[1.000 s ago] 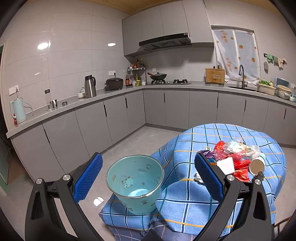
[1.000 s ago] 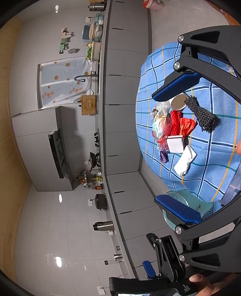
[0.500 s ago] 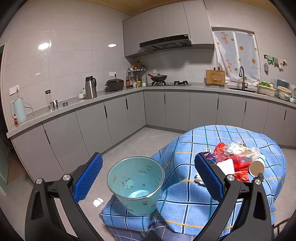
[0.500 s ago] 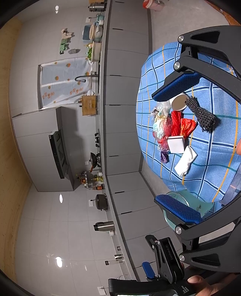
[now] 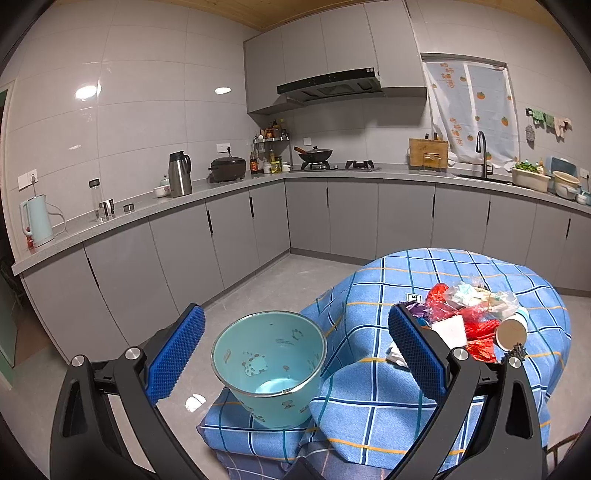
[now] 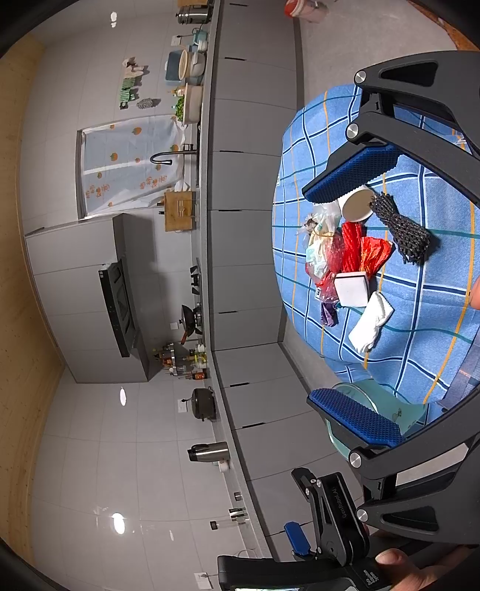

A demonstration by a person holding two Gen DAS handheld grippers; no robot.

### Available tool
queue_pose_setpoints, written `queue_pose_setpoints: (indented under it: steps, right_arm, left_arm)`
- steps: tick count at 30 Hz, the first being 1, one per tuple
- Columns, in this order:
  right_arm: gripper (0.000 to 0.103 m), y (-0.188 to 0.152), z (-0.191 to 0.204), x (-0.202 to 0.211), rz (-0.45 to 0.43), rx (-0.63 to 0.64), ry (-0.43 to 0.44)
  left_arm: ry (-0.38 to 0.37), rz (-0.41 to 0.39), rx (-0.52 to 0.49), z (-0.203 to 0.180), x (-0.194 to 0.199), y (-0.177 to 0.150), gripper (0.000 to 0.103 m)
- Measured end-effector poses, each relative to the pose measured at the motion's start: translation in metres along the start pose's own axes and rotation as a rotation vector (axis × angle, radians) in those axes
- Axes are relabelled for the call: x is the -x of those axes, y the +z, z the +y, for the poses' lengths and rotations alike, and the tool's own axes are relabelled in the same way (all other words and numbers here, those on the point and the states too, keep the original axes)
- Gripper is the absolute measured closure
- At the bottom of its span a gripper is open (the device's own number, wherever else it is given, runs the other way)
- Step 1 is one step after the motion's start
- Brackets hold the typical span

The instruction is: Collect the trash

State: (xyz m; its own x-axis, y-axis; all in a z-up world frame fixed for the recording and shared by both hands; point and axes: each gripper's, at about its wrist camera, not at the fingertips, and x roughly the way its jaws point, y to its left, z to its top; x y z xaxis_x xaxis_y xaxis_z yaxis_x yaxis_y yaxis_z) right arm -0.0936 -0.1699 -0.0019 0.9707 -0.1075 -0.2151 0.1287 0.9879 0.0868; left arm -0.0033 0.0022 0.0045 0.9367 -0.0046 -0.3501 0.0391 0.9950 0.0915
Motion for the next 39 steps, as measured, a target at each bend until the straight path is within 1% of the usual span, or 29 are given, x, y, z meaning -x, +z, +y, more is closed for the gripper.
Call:
queue_pose_setpoints:
  steps: [18, 29, 32, 35, 37, 39]
  right_arm:
    - [0.004, 0.0, 0.0, 0.002, -0.007, 0.0, -0.006]
    - [0.004, -0.006, -0.005, -0.005, 0.012, -0.002, -0.022]
    - [0.004, -0.01, -0.01, -0.011, 0.023, -0.007, -0.052]
    - [0.004, -0.018, -0.024, -0.024, 0.055, -0.024, -0.114]
    - [0.004, -0.027, -0.036, -0.037, 0.09, -0.036, -0.16]
    - [0.004, -0.039, -0.049, -0.052, 0.137, -0.045, -0.207]
  left_arm:
    - [-0.001, 0.0, 0.001, -0.002, 0.0, -0.001, 0.005]
    - [0.002, 0.015, -0.001, -0.003, -0.006, -0.003, 0.005]
    - [0.01, 0.03, -0.004, -0.003, -0.014, -0.007, 0.005]
    - [0.021, 0.068, -0.003, -0.004, -0.033, -0.015, 0.005]
    - [0.031, 0.102, -0.011, -0.006, -0.048, -0.023, 0.005]
    - [0.019, 0.131, -0.008, -0.009, -0.061, -0.031, 0.005]
